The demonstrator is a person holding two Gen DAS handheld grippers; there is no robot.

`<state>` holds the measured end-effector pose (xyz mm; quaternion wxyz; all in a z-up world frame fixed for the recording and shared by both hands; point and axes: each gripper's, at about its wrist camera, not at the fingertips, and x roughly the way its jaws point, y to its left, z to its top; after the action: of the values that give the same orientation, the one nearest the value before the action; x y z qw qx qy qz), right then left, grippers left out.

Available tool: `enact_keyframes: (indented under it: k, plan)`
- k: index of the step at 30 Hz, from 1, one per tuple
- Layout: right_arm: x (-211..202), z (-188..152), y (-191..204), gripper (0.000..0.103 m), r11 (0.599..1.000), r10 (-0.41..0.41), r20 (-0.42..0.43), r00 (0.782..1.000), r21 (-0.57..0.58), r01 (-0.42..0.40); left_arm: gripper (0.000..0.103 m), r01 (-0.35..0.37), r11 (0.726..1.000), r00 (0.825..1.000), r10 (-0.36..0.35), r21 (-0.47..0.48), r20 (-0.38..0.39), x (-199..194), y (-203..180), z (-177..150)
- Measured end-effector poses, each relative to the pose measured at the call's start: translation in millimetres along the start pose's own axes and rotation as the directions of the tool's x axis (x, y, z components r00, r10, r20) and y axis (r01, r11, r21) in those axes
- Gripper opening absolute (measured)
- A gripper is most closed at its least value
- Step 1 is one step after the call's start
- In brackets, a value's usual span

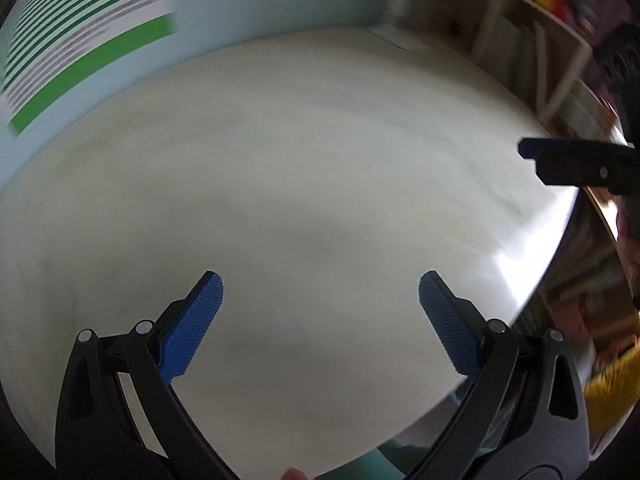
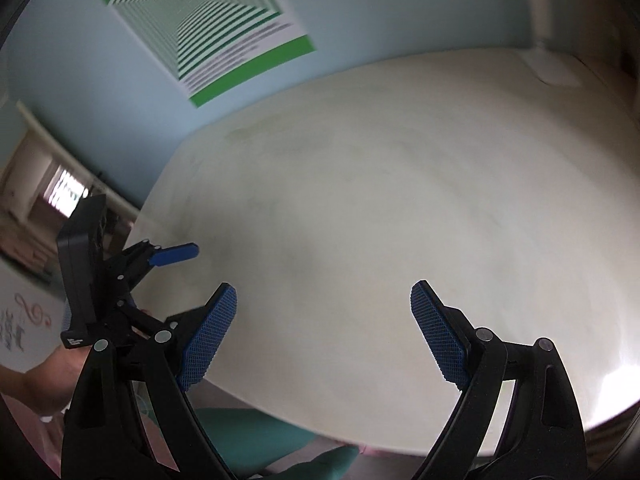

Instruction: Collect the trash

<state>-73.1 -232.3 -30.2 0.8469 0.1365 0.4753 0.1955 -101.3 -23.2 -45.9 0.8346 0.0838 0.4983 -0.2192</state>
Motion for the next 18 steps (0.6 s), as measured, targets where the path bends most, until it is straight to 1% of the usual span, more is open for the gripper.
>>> enact_keyframes:
  k: [2,4,7,11,18]
  plan:
    - [13,9,16,0.088,0.999,-0.008,-0.003,1.000,-0.031,0.008,0.096,-0.041,0.998,0.999,0.042,-0.054,0.020,-4,24,-3]
    - [25,18,30,0.088,0.998,-0.025,0.007,1.000,-0.054,0.025,0.096,-0.075,0.991,0.997,0.078,-0.110,0.025,-6,45,-5]
    - [40,28,44,0.088,0.997,-0.037,0.022,0.999,-0.062,0.038,0.096,-0.117,0.971,0.992,0.126,-0.209,0.029,-8,83,-9]
    - [57,40,60,0.088,0.995,-0.066,0.033,0.997,-0.075,0.069,0.096,-0.151,0.952,0.982,0.175,-0.265,0.067,-14,114,-12]
    - [83,60,81,0.088,0.989,-0.093,0.042,0.995,-0.114,0.097,0.096,-0.190,0.919,0.973,0.223,-0.345,0.058,-12,145,-10]
